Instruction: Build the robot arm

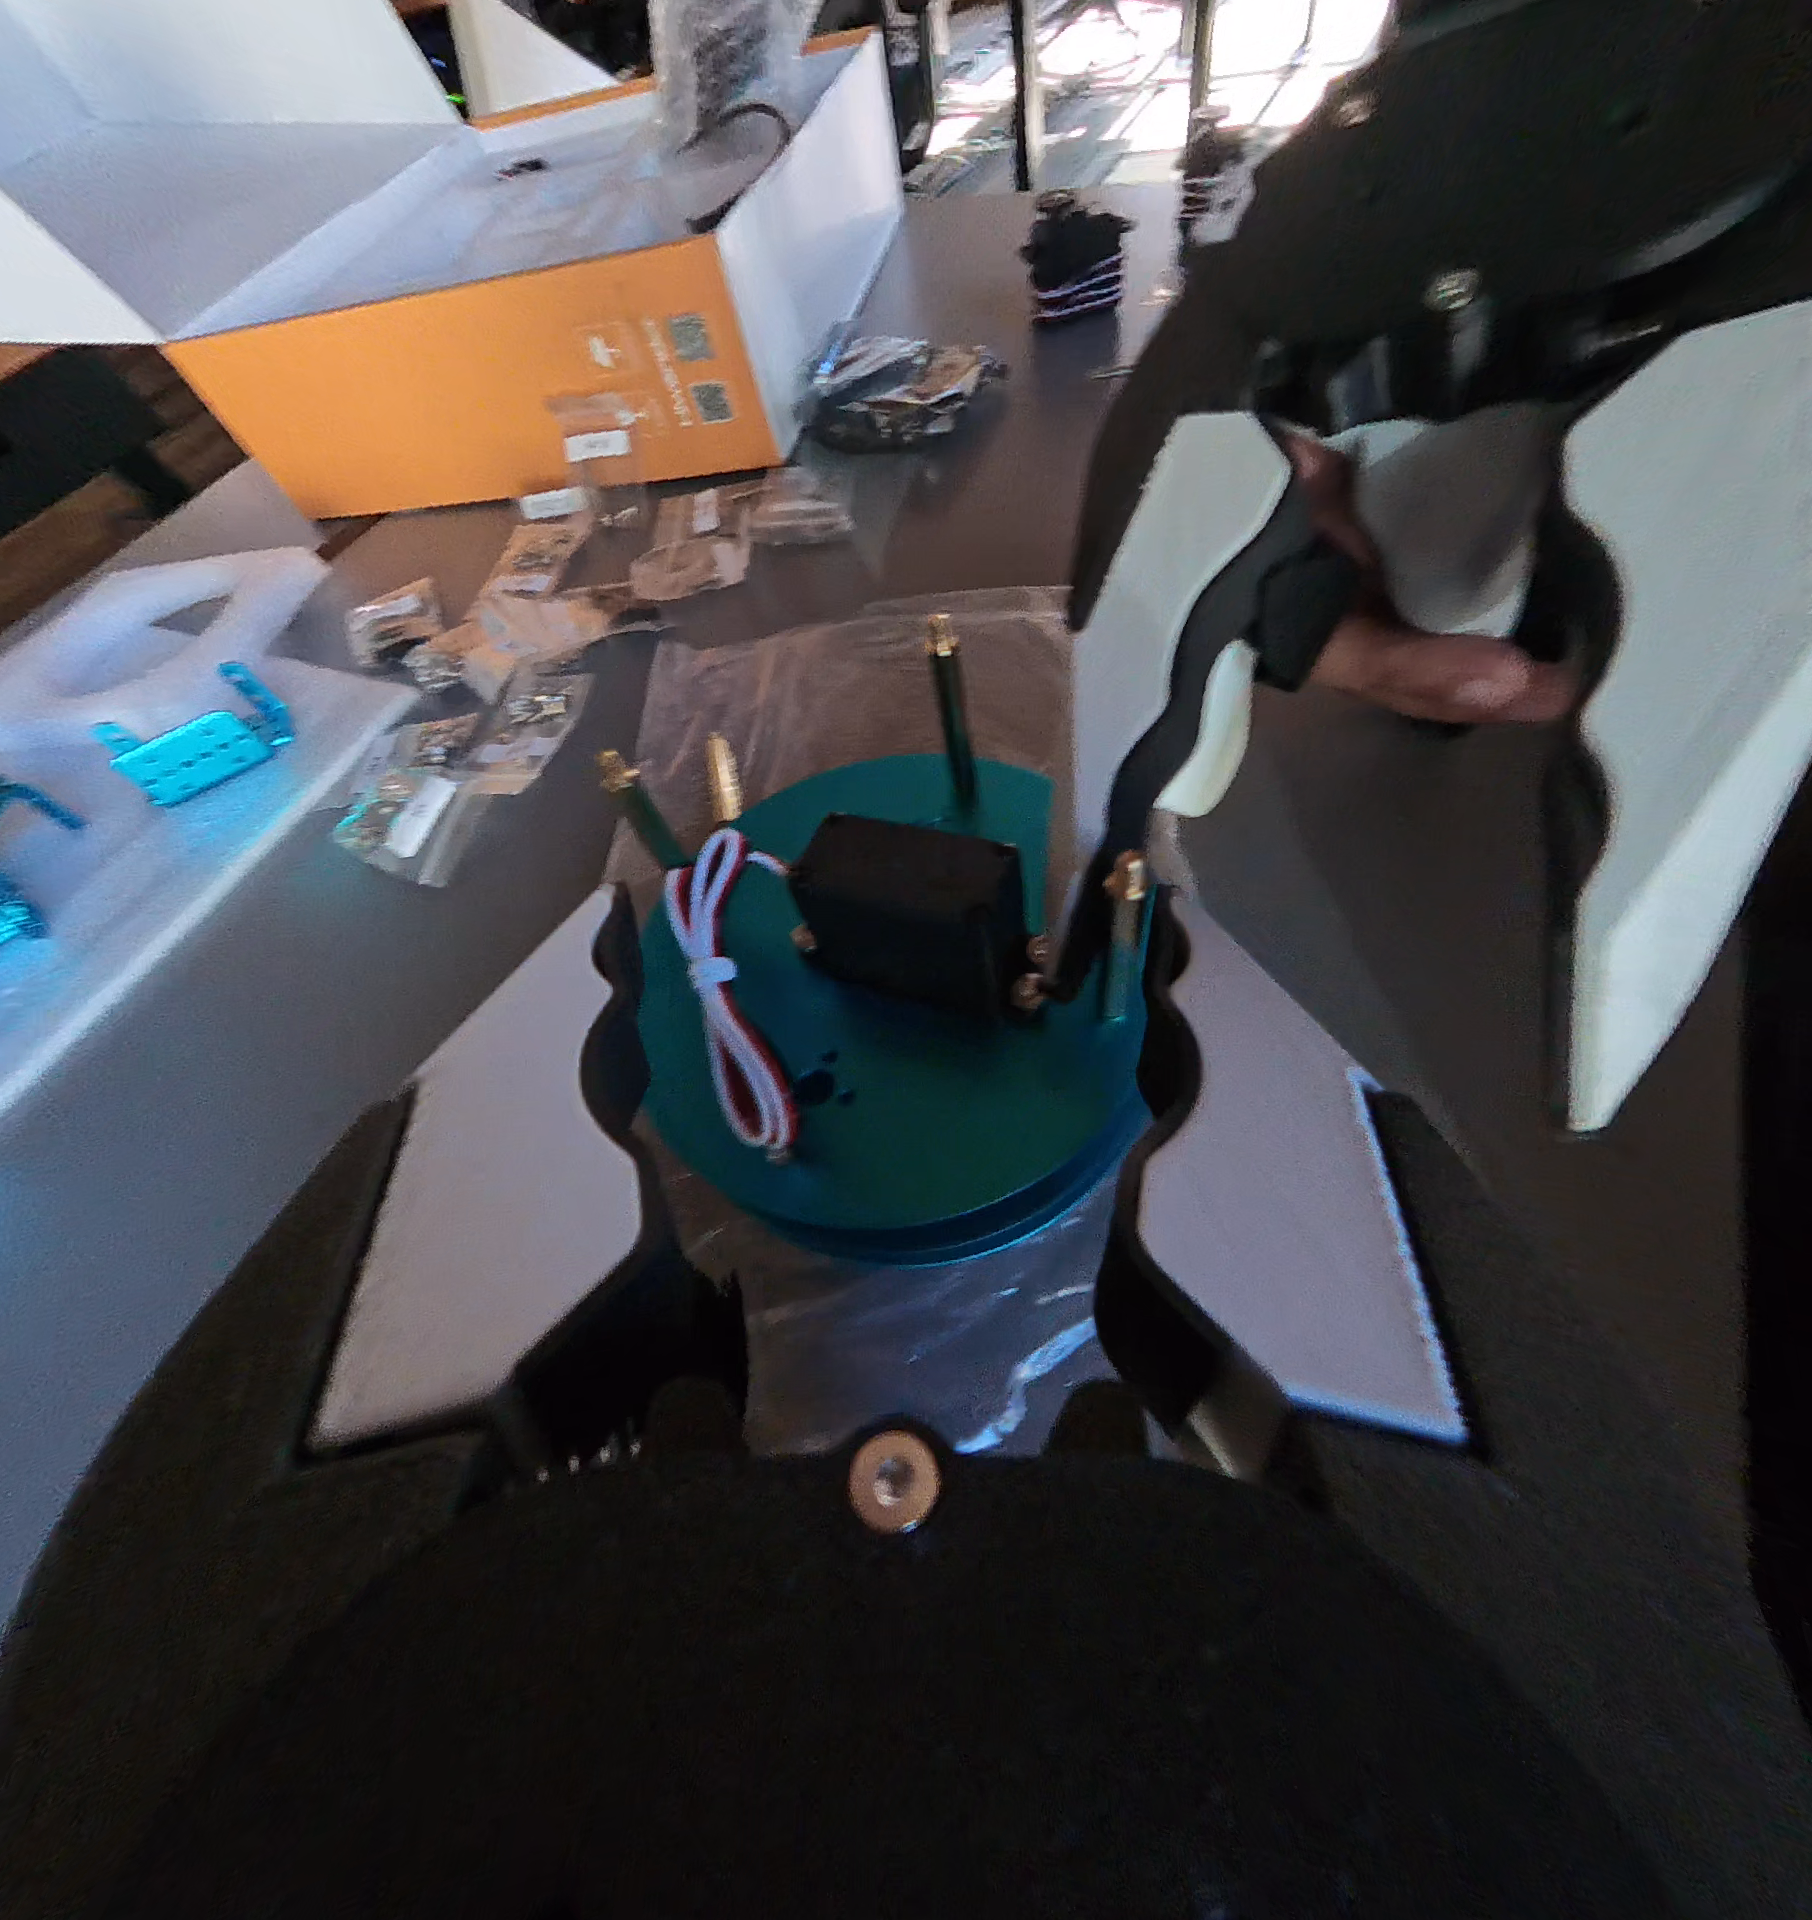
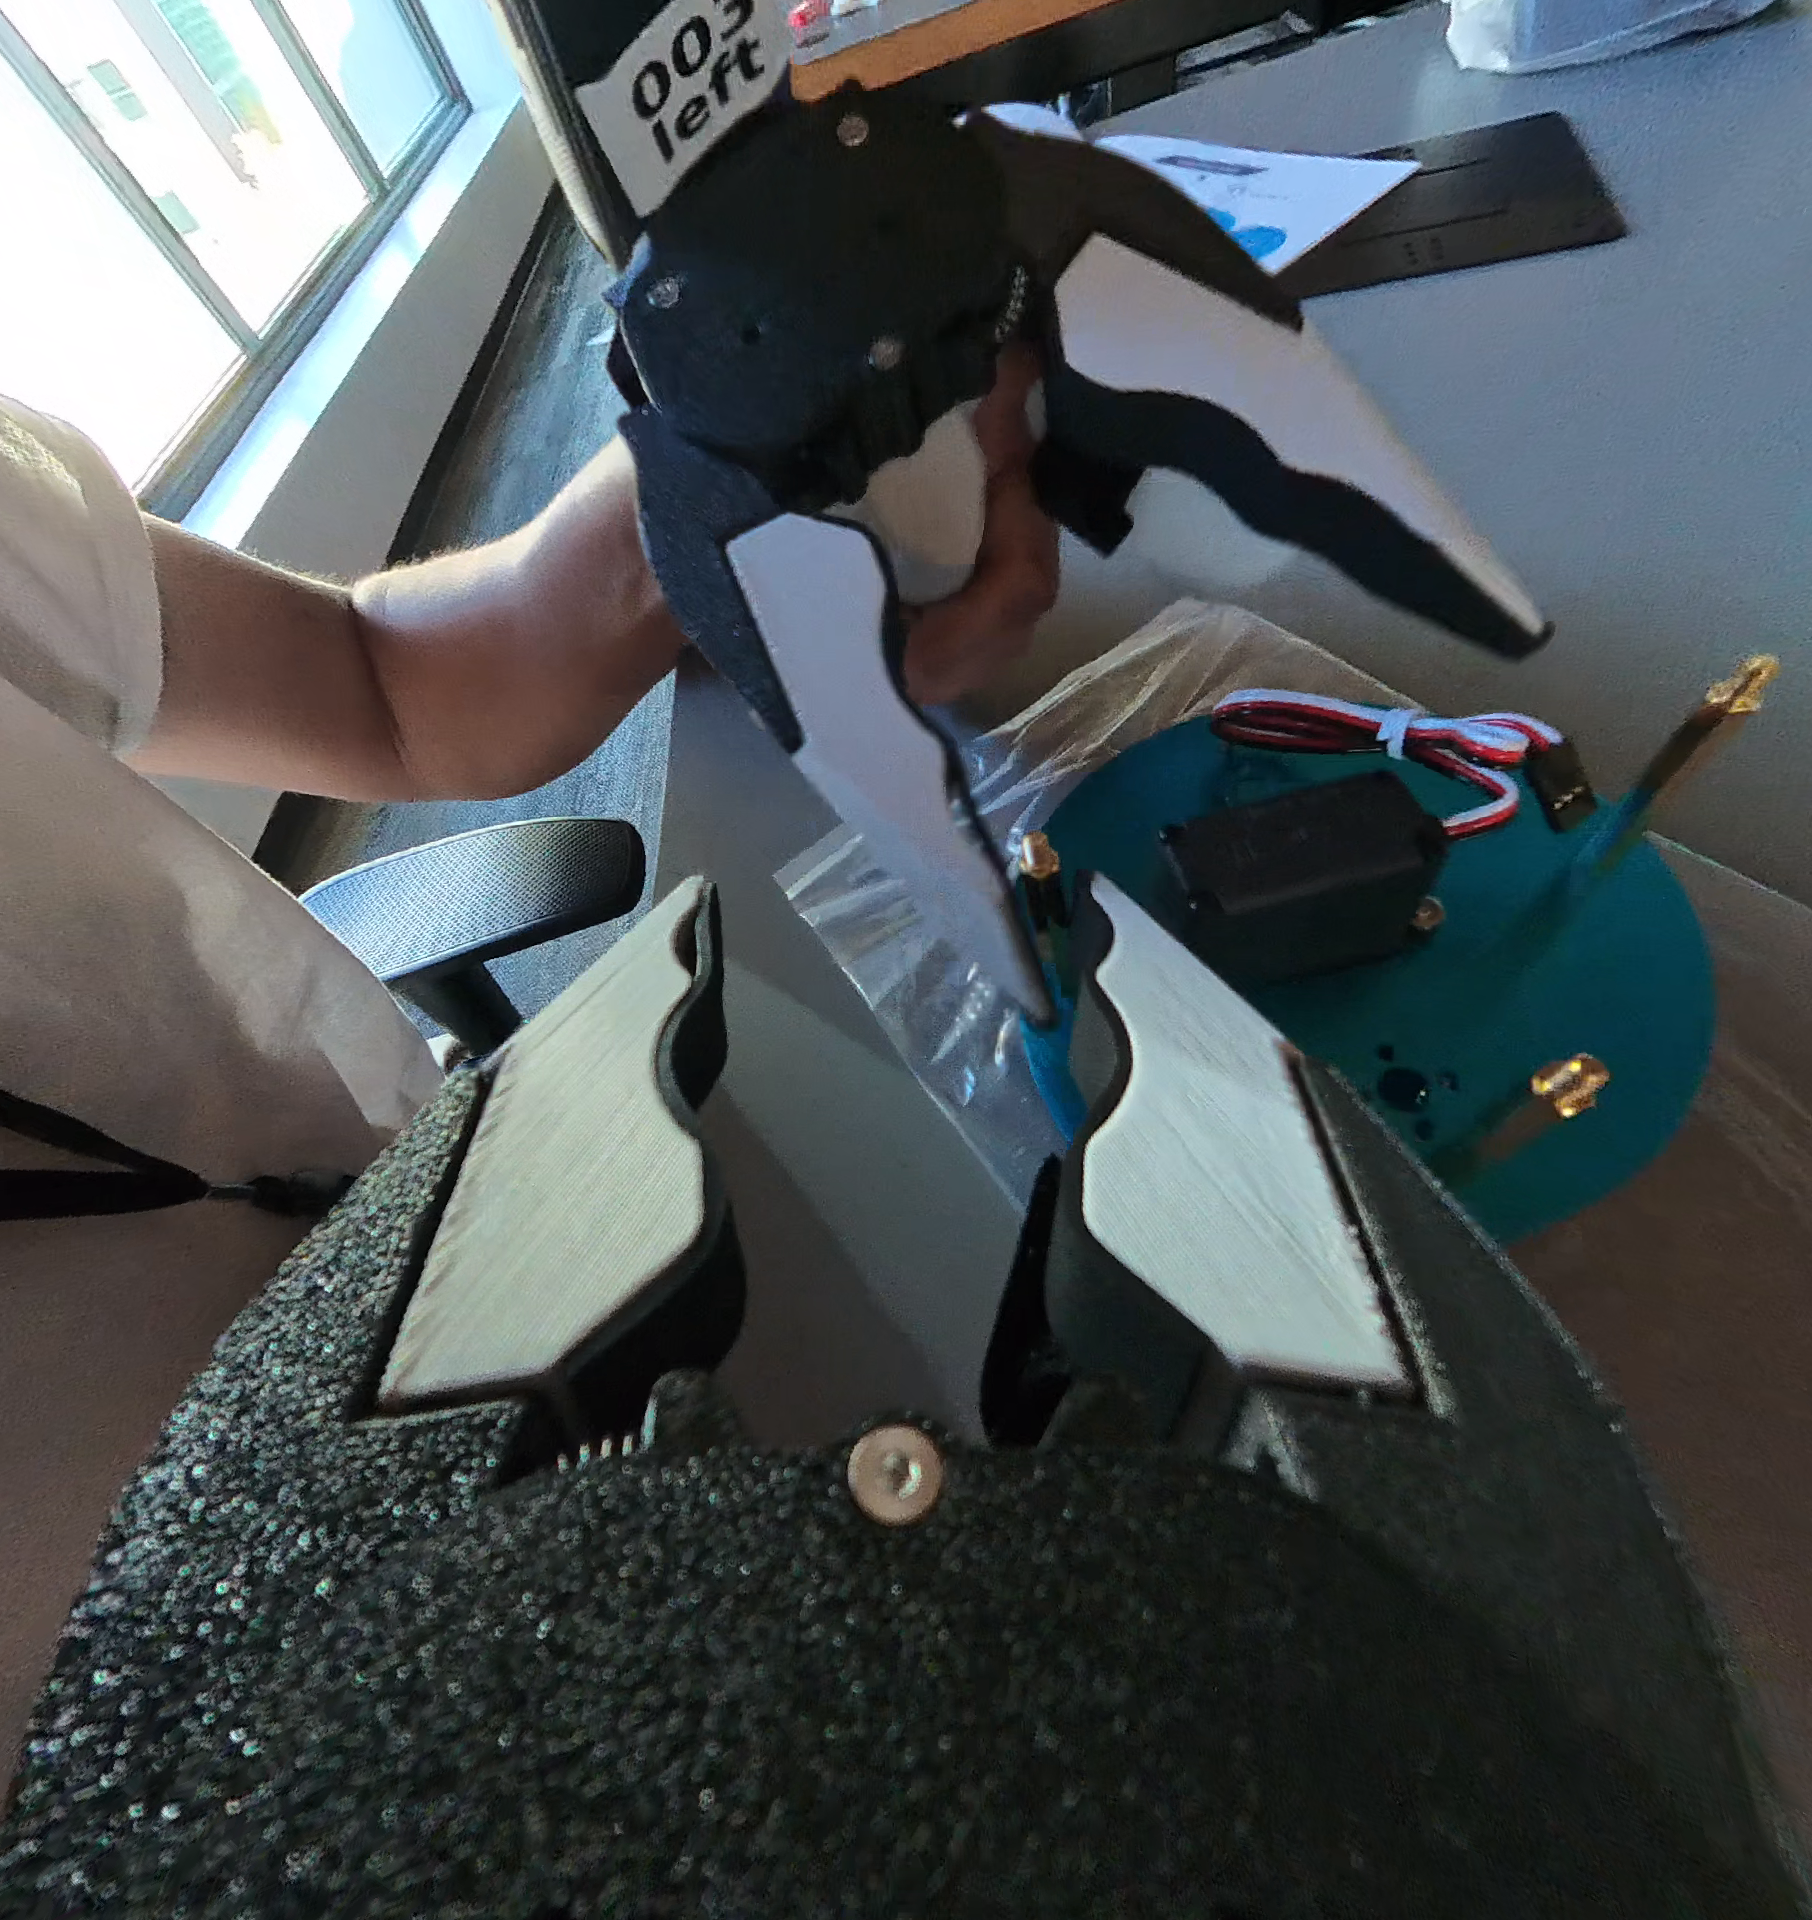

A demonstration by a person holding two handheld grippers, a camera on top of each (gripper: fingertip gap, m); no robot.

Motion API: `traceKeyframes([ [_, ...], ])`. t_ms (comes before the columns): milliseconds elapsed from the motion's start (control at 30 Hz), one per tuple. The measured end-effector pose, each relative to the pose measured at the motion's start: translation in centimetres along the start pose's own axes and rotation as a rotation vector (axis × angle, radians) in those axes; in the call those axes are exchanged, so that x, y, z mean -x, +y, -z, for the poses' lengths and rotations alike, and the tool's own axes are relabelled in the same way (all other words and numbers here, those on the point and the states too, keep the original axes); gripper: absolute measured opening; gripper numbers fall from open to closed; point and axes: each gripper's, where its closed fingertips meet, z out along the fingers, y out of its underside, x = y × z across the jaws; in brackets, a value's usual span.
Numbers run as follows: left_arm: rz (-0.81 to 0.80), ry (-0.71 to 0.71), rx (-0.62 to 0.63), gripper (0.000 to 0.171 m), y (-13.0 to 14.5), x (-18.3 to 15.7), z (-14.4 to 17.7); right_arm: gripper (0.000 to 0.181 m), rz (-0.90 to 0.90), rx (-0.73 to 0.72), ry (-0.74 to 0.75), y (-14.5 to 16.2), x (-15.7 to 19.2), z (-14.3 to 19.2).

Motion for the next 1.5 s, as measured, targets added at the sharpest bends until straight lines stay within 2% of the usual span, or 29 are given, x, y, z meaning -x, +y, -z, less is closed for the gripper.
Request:
traceKeyframes([
  [67,0.014,-0.023,-0.005,0.101,0.5,0.9,0.8,0.069,-0.019,-0.011,0.004,0.2,0.2,0.7],
  [133,0.054,-0.049,0.002,0.096,1.7,1.9,2.2,0.057,-0.033,-0.028,-0.005,0.5,0.6,2.1],
  [233,0.098,-0.019,-0.026,0.096,2.4,1.6,3.8,0.062,-0.032,-0.019,0.072,1.1,-0.5,3.4],
  [433,0.025,0.046,-0.051,0.096,-0.7,-0.8,0.7,0.069,0.005,0.008,0.022,0.2,-0.5,0.1],
  [500,0.010,0.009,-0.016,0.096,-0.3,-0.2,-0.1,0.069,-0.003,0.015,-0.010,0.2,0.1,-0.3],
  [567,0.026,-0.023,0.003,0.103,0.7,1.0,0.8,0.070,-0.009,0.008,0.003,0.5,0.3,0.5],
  [633,0.080,-0.052,-0.002,0.096,1.9,2.1,2.6,0.058,-0.028,-0.012,-0.011,0.8,0.8,2.1],
  [700,0.110,-0.060,-0.003,0.096,3.1,2.4,4.2,0.063,-0.046,-0.030,0.031,1.1,0.4,3.4],
  [767,0.123,-0.037,-0.030,0.096,2.6,1.8,4.6,0.067,-0.032,-0.003,0.081,1.5,-0.4,3.6],
  [933,0.025,0.020,-0.053,0.095,-0.3,-0.7,1.5,0.070,0.003,-0.002,0.025,0.2,-0.1,0.5],
  [1033,0.000,-0.021,-0.008,0.097,-0.1,0.1,0.1,0.070,-0.012,0.000,-0.010,0.1,0.2,-0.5],
  [1100,0.023,-0.037,0.005,0.106,0.8,1.2,1.1,0.071,-0.025,-0.003,0.003,0.4,0.4,0.4],
  [1133,0.047,-0.047,0.008,0.103,1.5,1.9,2.0,0.059,-0.025,-0.003,-0.006,0.7,0.7,1.3],
  [1167,0.061,-0.078,0.009,0.096,2.2,2.7,3.1,0.057,-0.035,-0.023,-0.005,0.8,1.0,2.2],
  [1267,0.105,-0.067,-0.010,0.096,2.9,2.8,5.0,0.066,-0.058,-0.019,0.072,1.6,0.0,3.7],
  [1433,0.015,0.012,-0.038,0.096,0.3,-0.4,2.1,0.073,-0.011,0.010,0.055,0.9,-0.3,0.6],
  [1500,0.000,0.004,-0.030,0.096,0.0,-0.5,0.6,0.073,0.002,0.021,0.035,0.6,-0.2,-0.6],
])
